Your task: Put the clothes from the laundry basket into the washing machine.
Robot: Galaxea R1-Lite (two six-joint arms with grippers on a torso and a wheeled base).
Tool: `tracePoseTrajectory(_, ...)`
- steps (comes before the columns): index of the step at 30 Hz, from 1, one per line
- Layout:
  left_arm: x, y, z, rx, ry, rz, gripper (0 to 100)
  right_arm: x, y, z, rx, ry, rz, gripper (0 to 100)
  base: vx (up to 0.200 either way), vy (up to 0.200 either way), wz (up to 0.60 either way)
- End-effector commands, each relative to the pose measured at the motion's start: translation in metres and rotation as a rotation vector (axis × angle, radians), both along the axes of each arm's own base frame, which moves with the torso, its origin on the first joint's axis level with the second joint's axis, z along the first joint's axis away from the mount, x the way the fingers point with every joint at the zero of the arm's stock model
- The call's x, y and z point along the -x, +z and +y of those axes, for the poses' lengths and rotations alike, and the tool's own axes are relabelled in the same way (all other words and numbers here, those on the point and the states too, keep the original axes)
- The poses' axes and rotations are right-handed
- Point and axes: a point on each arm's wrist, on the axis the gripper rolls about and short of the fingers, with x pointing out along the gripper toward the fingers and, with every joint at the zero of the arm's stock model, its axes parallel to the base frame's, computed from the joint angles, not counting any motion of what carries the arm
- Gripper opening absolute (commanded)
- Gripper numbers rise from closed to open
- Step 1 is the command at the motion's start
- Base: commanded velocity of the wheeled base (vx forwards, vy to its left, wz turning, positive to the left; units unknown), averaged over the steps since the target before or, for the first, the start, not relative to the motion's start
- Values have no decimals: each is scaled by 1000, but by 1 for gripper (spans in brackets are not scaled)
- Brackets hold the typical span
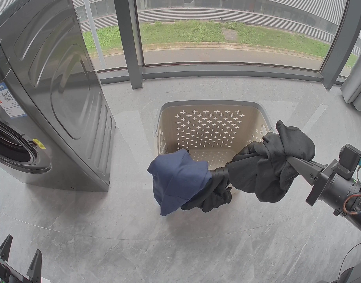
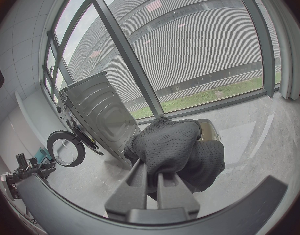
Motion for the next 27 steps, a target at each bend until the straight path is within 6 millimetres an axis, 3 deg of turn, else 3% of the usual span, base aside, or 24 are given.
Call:
tracePoseTrajectory(1, 0, -5, 0, 0, -1, 4, 100, -3, -5, 2, 15, 1, 20, 0, 0, 200, 0)
tracePoseTrajectory(22, 0, -5, 0, 0, -1, 4, 100, -4, -7, 3, 22, -13, 30, 0, 0, 200, 0)
tracePoseTrajectory(27, 0, -5, 0, 0, -1, 4, 100, -4, -7, 3, 23, -13, 31, 0, 0, 0, 0)
